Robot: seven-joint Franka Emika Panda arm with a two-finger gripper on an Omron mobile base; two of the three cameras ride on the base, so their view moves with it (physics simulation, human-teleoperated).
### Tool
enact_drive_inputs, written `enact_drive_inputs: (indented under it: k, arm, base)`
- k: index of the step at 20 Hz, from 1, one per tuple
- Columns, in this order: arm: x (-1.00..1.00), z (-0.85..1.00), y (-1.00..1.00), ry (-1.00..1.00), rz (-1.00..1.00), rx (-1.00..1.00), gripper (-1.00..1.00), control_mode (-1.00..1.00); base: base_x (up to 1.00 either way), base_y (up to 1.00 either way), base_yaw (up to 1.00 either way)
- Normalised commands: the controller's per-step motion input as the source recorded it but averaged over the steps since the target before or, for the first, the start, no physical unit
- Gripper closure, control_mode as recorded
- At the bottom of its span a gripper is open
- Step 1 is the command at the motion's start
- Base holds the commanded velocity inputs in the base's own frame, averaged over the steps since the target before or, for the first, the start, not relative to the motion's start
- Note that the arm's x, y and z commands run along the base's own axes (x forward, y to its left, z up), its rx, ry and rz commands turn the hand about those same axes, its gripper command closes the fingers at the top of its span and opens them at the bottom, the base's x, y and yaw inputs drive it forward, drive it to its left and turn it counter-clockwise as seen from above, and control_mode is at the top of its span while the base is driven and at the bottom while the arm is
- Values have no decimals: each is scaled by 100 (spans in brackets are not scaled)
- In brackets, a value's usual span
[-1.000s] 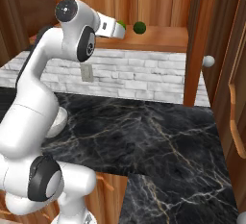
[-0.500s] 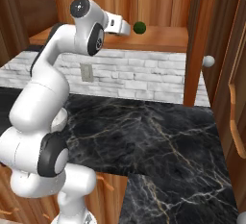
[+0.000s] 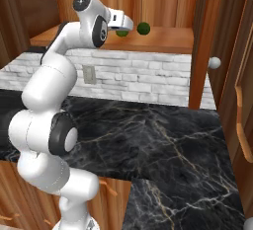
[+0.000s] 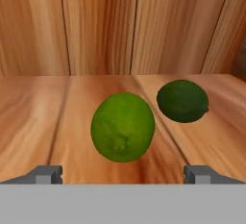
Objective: Pick the limes from the cabinet and place them in one bowl. Pick the onion from the sink and place it in the other bowl.
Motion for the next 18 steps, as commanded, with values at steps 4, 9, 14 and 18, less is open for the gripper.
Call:
enact_drive_inputs:
  k: [4,9,14,18]
  arm:
    - [62,-13,-9,7,-3,0,-100,-100]
    - [43,-9,-2,0,0,0,-100,-100]
    - [8,-18,-7,0,-1,1,100,-100]
    - [0,0,0,0,0,0,100,-100]
  base:
    - [0,0,0]
    - [0,0,0]
    - [0,0,0]
    - [0,0,0]
